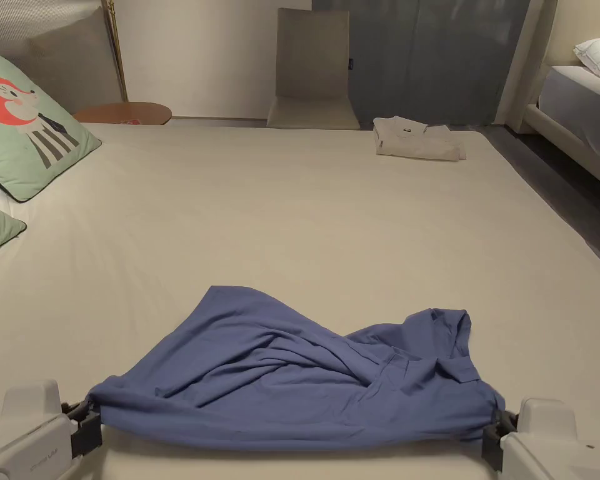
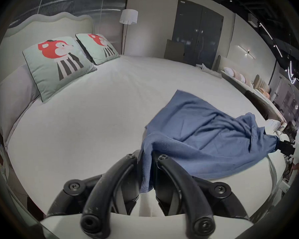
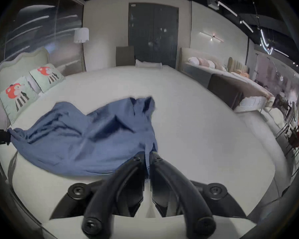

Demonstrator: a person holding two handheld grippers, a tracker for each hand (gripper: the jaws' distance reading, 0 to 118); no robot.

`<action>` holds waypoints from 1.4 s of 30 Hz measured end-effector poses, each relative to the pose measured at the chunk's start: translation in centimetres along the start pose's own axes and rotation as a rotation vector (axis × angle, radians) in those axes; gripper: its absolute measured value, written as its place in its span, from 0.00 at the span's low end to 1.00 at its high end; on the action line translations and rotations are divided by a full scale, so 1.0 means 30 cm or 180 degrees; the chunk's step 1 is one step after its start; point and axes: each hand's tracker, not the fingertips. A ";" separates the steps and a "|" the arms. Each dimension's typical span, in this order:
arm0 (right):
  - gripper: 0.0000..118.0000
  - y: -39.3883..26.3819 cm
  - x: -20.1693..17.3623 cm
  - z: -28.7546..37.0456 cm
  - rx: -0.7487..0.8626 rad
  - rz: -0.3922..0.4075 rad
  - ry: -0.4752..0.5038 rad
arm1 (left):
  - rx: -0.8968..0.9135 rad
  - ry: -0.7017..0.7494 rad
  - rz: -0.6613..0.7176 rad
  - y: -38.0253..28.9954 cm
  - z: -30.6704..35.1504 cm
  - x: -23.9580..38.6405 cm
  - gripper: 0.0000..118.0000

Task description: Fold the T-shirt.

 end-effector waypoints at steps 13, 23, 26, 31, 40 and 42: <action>0.04 0.667 -0.031 -0.082 0.1117 0.0346 0.0107 | 0.0912 -0.0185 -0.0064 0.617 -0.020 0.089 0.06; 0.04 1.168 -0.047 -0.242 0.1617 0.0395 0.0096 | 0.1290 -0.0050 -0.0175 1.150 -0.176 0.200 0.06; 0.04 1.303 -0.049 -0.290 0.1712 0.0324 0.0124 | 0.1357 -0.0005 -0.0208 1.275 -0.216 0.228 0.06; 0.04 1.486 -0.051 -0.398 0.1769 0.0211 0.0156 | 0.1563 0.0086 -0.0188 1.451 -0.273 0.262 0.05; 0.04 1.512 -0.098 -0.632 0.1587 0.0187 0.0223 | 0.1608 0.0321 -0.0250 1.488 -0.450 0.264 0.05; 0.04 1.435 -0.107 -0.679 0.1422 0.0158 0.0282 | 0.1415 0.0358 -0.0248 1.412 -0.516 0.244 0.05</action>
